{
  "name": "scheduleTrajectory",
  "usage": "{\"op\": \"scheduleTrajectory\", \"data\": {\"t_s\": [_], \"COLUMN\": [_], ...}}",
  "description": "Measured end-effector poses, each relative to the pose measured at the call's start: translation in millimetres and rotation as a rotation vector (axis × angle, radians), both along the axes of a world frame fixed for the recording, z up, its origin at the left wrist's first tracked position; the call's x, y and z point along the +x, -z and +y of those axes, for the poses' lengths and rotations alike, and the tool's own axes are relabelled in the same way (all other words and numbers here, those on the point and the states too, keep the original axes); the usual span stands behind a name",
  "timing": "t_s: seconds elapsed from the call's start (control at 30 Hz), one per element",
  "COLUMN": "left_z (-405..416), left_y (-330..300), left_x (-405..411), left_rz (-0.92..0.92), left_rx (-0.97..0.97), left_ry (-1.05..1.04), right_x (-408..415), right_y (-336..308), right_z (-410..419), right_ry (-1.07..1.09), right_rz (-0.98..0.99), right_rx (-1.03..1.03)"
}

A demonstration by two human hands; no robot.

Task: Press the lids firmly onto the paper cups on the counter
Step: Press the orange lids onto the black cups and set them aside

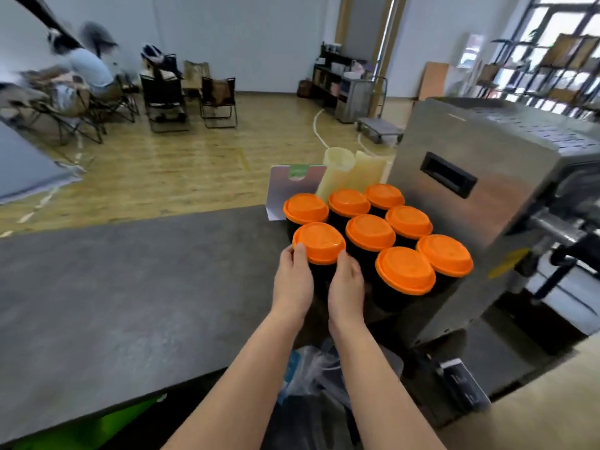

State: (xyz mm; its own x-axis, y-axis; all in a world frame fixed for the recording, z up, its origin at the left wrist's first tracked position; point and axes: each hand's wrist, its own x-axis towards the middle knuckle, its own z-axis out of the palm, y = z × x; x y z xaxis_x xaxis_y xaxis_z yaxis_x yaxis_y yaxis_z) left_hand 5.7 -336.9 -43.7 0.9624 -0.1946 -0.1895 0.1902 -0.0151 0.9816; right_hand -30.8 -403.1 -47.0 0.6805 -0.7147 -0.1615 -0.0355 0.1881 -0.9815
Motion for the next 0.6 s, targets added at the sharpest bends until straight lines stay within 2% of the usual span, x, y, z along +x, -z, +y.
{"op": "scheduleTrajectory", "data": {"t_s": [0.1, 0.27, 0.4, 0.5, 0.6], "left_z": [16, 71, 104, 124, 138], "left_y": [-4, 1, 17, 18, 11], "left_x": [-13, -32, -45, -43, -37], "left_rz": [-0.025, -0.154, -0.23, -0.189, -0.025], "left_rx": [0.005, 0.022, 0.082, 0.049, -0.091], "left_ry": [-0.05, -0.139, -0.228, -0.275, -0.278], "right_x": [-5, -12, -18, -23, -22], "right_y": [-2, 2, 14, 19, 17], "right_z": [10, 58, 101, 118, 124], "right_ry": [0.047, -0.009, -0.089, -0.159, -0.241], "right_rz": [-0.007, -0.099, -0.067, -0.049, -0.029], "right_rx": [-0.051, -0.201, -0.238, -0.314, -0.39]}}
